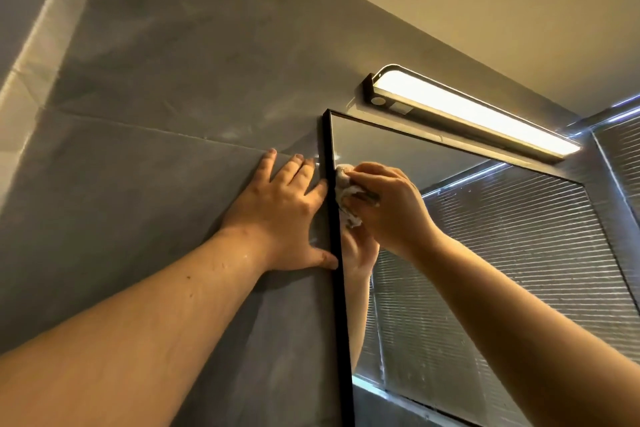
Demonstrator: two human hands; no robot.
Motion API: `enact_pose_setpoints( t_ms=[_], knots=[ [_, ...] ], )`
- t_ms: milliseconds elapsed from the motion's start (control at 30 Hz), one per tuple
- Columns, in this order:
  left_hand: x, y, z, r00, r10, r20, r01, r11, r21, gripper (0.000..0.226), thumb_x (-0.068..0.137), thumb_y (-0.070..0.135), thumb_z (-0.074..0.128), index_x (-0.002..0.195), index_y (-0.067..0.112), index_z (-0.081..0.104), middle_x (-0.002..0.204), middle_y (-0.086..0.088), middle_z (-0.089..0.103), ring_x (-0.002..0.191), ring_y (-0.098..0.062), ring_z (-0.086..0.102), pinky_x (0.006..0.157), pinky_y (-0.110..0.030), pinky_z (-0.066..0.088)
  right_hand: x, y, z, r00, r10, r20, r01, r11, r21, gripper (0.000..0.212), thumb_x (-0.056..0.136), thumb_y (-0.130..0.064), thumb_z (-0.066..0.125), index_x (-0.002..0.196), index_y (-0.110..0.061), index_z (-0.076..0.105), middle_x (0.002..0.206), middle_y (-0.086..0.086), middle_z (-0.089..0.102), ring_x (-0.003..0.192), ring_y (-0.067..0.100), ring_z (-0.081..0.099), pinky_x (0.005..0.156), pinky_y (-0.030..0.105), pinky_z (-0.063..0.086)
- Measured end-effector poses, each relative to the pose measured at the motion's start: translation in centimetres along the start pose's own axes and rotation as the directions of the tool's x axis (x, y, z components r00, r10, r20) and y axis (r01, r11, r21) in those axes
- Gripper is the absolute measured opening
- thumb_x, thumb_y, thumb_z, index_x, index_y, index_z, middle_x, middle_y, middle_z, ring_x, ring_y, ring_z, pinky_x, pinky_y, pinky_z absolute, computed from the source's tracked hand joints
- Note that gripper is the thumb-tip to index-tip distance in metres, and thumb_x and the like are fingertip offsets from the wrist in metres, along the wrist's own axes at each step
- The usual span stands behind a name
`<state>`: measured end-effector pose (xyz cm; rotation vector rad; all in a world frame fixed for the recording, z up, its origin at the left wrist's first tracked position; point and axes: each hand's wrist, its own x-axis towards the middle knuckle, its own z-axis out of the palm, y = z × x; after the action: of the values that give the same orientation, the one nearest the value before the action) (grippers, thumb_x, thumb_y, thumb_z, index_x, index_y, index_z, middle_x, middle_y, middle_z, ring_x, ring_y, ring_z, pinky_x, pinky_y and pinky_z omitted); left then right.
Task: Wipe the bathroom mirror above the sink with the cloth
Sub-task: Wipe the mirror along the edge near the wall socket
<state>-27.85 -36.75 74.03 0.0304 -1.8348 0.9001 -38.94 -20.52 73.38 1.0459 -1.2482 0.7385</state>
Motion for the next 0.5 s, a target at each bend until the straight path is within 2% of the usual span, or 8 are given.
enact_pose_setpoints(
  t_ms=[100, 167, 200, 267, 367, 433, 500],
  knots=[
    [-0.3, 0.2, -0.5, 1.0, 0.004, 0.004, -0.004, 1.0, -0.013, 0.115, 0.058, 0.095, 0.032, 0.147, 0.021, 0.034, 0.157, -0.015, 0.025, 0.147, -0.03, 0.017, 0.117, -0.057, 0.005, -2.7, 0.3, -0.2, 0.998, 0.038, 0.053, -0.037, 0.999, -0.019, 0.03, 0.081, -0.011, 0.078, 0.111, -0.016, 0.076, 0.115, 0.001, 0.07, 0.105, 0.025, 0.063, 0.092, 0.035, 0.051],
    [-0.7, 0.5, -0.6, 1.0, 0.005, -0.016, -0.006, 1.0, -0.031, 0.11, 0.06, 0.093, 0.037, 0.142, 0.019, 0.044, 0.152, -0.016, 0.035, 0.143, -0.031, 0.027, 0.118, -0.055, 0.012, -4.7, 0.4, -0.3, 0.995, 0.048, 0.083, -0.046, 0.998, -0.031, 0.033, 0.079, -0.01, 0.079, 0.111, -0.019, 0.076, 0.117, -0.002, 0.069, 0.104, 0.024, 0.062, 0.092, 0.033, 0.051],
    [-1.0, 0.7, -0.7, 1.0, -0.003, -0.016, 0.002, 0.998, -0.059, 0.108, 0.062, 0.091, 0.04, 0.142, 0.019, 0.044, 0.152, -0.015, 0.035, 0.143, -0.031, 0.026, 0.118, -0.054, 0.011, -5.6, 0.2, -0.4, 0.995, 0.044, 0.087, -0.041, 0.999, -0.033, 0.032, 0.079, -0.01, 0.078, 0.11, -0.019, 0.076, 0.117, -0.003, 0.069, 0.104, 0.023, 0.061, 0.092, 0.03, 0.049],
    [-2.0, 1.5, -0.4, 0.999, -0.038, 0.027, 0.041, 0.992, -0.116, 0.11, 0.065, 0.089, 0.042, 0.15, 0.02, 0.029, 0.159, -0.013, 0.02, 0.147, -0.029, 0.012, 0.12, -0.05, 0.0, -6.8, -0.2, -0.8, 0.997, 0.019, 0.069, -0.016, 0.999, -0.045, 0.029, 0.08, -0.013, 0.074, 0.108, -0.018, 0.077, 0.114, -0.003, 0.071, 0.101, 0.021, 0.062, 0.091, 0.025, 0.045],
    [-4.0, 2.9, 0.4, 0.997, -0.025, 0.078, 0.033, 0.995, -0.098, 0.118, 0.065, 0.09, 0.037, 0.154, 0.019, 0.006, 0.162, -0.011, 0.0, 0.149, -0.026, -0.006, 0.118, -0.05, -0.009, -6.6, -0.5, -0.8, 0.999, 0.04, 0.029, -0.038, 0.997, -0.064, 0.029, 0.078, -0.014, 0.069, 0.105, -0.014, 0.078, 0.111, 0.002, 0.072, 0.099, 0.026, 0.065, 0.092, 0.026, 0.042],
    [-4.6, 3.2, 0.7, 0.997, -0.027, 0.07, 0.034, 0.994, -0.105, 0.118, 0.065, 0.09, 0.037, 0.154, 0.019, 0.007, 0.162, -0.01, 0.001, 0.149, -0.026, -0.005, 0.118, -0.051, -0.007, -5.2, -0.2, -0.4, 0.998, 0.057, 0.04, -0.054, 0.995, -0.081, 0.029, 0.079, -0.017, 0.069, 0.106, -0.013, 0.077, 0.112, 0.003, 0.072, 0.1, 0.028, 0.065, 0.092, 0.025, 0.04],
    [-4.5, 3.1, 0.5, 0.998, -0.031, 0.051, 0.036, 0.996, -0.085, 0.117, 0.063, 0.09, 0.036, 0.153, 0.02, 0.015, 0.161, -0.012, 0.009, 0.149, -0.028, 0.002, 0.118, -0.053, -0.004, -3.0, 0.4, 0.3, 0.998, 0.044, 0.055, -0.04, 0.997, -0.072, 0.024, 0.082, -0.02, 0.07, 0.104, -0.014, 0.077, 0.109, 0.003, 0.072, 0.097, 0.03, 0.065, 0.088, 0.024, 0.041]
  ],
)
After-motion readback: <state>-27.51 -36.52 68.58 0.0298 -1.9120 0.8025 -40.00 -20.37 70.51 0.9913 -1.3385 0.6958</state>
